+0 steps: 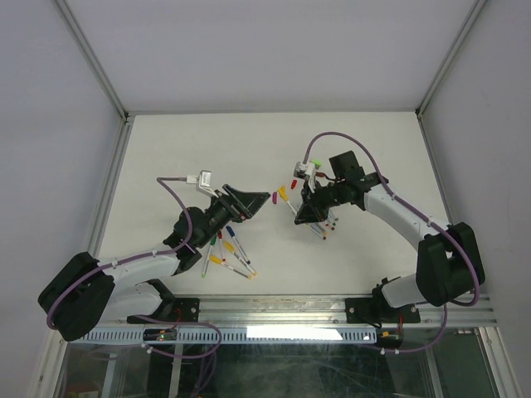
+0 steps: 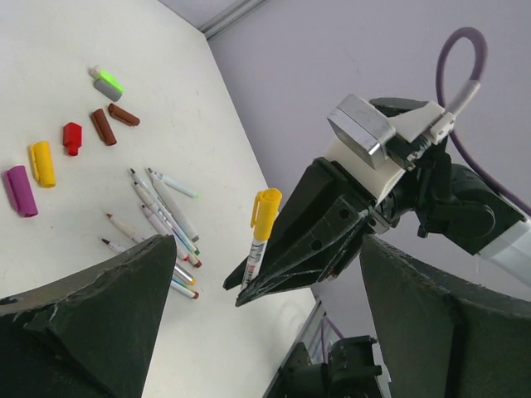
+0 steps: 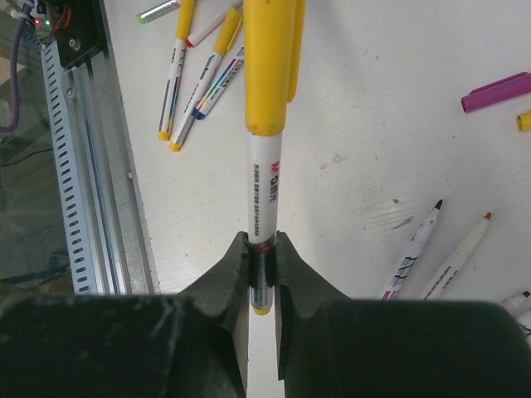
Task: Open the pen caps
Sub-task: Open the pen cap from the pen.
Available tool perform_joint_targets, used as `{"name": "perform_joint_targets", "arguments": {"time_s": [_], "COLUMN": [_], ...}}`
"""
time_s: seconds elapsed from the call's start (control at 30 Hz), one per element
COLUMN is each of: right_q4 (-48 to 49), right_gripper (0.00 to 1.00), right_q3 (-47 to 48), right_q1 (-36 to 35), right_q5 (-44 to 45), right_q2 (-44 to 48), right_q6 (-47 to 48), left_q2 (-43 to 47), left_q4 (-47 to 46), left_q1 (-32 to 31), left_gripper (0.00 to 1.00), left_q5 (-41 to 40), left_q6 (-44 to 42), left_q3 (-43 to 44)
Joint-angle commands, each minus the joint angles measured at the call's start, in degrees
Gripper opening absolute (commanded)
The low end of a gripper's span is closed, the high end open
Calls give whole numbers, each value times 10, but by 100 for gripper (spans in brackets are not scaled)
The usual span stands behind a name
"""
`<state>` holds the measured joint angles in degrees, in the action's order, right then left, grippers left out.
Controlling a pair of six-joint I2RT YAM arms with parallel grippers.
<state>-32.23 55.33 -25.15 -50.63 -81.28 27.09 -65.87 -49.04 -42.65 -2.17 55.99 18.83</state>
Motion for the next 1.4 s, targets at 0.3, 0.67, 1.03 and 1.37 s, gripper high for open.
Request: {"name": "perform_joint_targets", "arguments": {"time_s": [0.3,0.67,1.03,1.37], "right_q4": [26,29,30,25], "right_gripper": [0,0,0,5], "right_q3": [17,17,17,19], "right_q1": [-10,-12,-13,-14], "right_q5": [21,24,26,11], "right_q2": [-6,-9,-9,-9], "right_q6": [-9,-13,-14,-16], "left_q2": [-27,-100,-148,-156], "left_q4": [130,165,212,235], "left_q1": [-30,-84,-99,-100], "left_gripper": [89,76,40,0], "left_q5": [-116,-170,-162,-161], "left_q6": [71,53,46,4], "left_q3": [106,169,215,229]}}
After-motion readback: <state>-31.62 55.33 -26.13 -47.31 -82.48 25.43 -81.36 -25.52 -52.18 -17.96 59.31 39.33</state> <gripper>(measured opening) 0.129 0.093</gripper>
